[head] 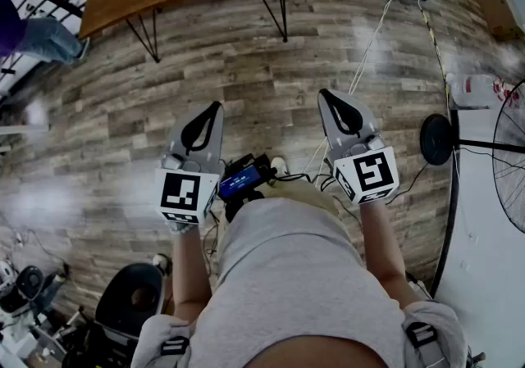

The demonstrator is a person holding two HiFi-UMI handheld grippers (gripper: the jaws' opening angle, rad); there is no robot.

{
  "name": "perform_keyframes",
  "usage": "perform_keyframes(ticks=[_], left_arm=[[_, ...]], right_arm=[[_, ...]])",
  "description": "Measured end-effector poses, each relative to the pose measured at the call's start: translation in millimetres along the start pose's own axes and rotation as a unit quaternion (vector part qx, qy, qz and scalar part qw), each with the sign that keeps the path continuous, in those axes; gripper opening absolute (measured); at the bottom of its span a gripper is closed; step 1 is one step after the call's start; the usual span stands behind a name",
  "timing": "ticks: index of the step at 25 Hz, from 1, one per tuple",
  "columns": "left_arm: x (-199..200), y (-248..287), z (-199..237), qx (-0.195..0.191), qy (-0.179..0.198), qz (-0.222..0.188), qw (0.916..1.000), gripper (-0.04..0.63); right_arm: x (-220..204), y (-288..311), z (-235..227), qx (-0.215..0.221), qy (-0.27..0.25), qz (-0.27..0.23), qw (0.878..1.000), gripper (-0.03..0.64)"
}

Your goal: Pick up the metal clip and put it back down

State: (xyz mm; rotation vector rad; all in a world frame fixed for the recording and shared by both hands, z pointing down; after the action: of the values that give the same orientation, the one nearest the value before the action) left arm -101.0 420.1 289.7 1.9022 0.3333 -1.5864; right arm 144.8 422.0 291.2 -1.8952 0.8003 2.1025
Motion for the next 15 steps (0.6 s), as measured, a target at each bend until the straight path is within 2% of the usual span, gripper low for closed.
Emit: perform_keyframes(ticks=[15], left_arm=[[-0.4, -4.0, -1.5, -0.001, 0.003, -0.008, 1.0000, 0.012]], right_arm=[[-1.3, -2.4, 6.9, 0.002, 0.002, -0.007, 1.000, 0.000]])
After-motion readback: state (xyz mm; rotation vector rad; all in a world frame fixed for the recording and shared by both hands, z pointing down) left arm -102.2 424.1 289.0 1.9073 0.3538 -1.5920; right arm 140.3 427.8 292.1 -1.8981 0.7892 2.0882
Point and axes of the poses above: the fingertips, and each gripper's own axes: y forward along the fingers, z to its left, x out of its top, the point moved 7 cm from there along -y, backward along the fingers, and after that the axes turned 2 degrees about y, right-handed, at the moved point
